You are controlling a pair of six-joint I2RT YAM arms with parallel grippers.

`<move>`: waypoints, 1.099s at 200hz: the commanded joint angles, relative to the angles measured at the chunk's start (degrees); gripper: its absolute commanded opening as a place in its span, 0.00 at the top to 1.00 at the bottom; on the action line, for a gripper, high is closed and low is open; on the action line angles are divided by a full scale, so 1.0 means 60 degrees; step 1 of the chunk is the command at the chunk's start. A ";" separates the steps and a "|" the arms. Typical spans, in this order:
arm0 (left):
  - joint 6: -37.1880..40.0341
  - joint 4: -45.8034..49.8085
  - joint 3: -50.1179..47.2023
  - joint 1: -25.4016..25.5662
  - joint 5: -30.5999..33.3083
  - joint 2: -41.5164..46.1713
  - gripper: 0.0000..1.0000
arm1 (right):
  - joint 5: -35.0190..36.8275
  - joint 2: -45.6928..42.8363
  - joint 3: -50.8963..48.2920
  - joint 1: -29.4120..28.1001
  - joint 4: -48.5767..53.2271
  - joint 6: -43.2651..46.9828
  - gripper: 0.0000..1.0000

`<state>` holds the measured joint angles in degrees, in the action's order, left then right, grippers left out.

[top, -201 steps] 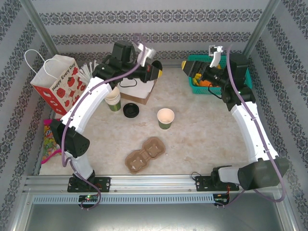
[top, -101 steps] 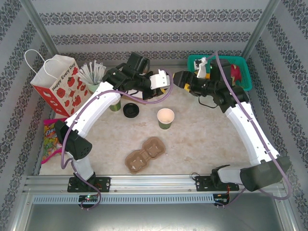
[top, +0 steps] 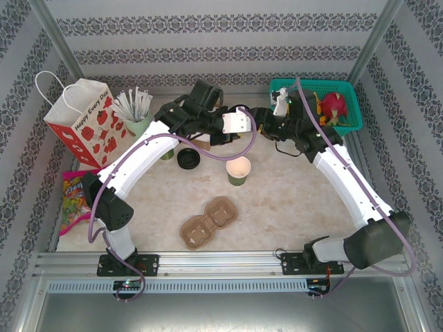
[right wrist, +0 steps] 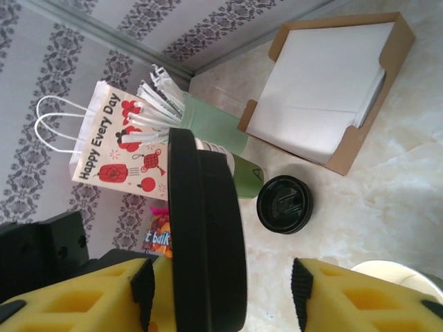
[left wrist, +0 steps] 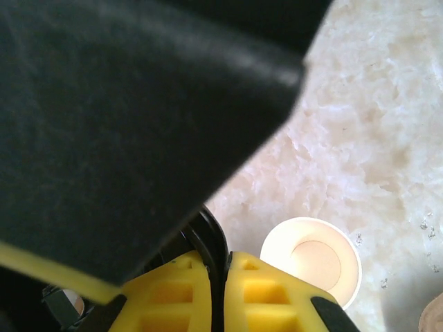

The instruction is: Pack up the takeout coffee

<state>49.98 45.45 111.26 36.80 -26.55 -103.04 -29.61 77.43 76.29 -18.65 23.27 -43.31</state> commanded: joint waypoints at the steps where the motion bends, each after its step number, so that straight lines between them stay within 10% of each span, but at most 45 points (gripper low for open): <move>1: 0.0072 -0.0476 -0.0096 0.0078 -0.0301 0.0081 1.00 | 0.0480 0.0030 -0.0169 -0.0157 -0.0388 0.0212 0.50; 105: -0.0116 -0.0818 -0.0276 0.0254 0.0037 0.0087 0.98 | 0.1523 0.0182 -0.0114 -0.0392 -0.0372 0.0992 0.84; 167: -0.1357 -0.1704 -0.2342 -0.0119 -0.1582 0.1818 0.44 | 0.2999 -0.0773 -0.0461 -0.0319 -0.0517 0.4544 0.94; 220: -0.4741 -0.6091 -0.5499 -0.1139 -0.3490 0.3852 0.00 | 0.3681 -0.1247 -0.0821 -0.0318 -0.1630 0.7668 1.00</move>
<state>33.45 24.10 83.11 31.88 -40.45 -83.05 -11.20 71.75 73.19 -20.75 19.38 -9.91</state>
